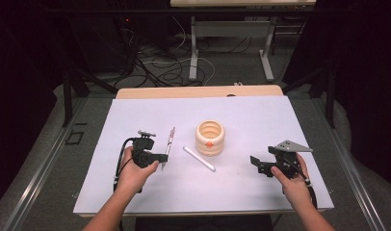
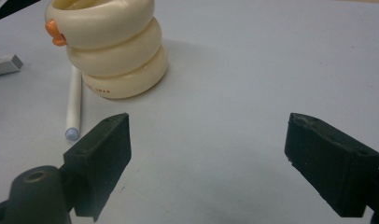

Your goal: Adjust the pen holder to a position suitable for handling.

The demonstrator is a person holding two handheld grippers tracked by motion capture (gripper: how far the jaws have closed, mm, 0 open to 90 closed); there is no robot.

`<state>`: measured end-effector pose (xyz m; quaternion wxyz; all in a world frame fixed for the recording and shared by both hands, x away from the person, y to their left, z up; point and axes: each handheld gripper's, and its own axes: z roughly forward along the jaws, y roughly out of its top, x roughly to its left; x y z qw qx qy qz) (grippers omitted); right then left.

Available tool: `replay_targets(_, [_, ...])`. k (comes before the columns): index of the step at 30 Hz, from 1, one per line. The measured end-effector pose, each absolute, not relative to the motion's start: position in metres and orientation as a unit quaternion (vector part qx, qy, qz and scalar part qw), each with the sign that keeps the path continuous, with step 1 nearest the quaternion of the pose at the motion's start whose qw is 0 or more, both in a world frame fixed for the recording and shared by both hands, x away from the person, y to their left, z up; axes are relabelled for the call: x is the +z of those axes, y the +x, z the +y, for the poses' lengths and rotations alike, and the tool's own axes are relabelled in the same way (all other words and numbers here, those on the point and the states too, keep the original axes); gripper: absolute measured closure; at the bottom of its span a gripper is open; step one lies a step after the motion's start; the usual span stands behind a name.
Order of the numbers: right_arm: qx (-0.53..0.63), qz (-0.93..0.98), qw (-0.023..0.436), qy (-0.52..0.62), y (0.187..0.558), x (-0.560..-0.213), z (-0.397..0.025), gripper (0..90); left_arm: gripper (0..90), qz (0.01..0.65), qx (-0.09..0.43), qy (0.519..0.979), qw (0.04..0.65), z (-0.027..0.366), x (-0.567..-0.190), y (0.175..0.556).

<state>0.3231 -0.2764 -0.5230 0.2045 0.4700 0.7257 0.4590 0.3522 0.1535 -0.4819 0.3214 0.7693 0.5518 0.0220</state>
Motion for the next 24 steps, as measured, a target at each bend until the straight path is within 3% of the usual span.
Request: replay_targets(24, [0.458,0.724,0.205,0.473,0.323,-0.523,-0.275,14.1,79.9,0.385,0.192,0.805,0.409,0.136,-0.451,0.329])
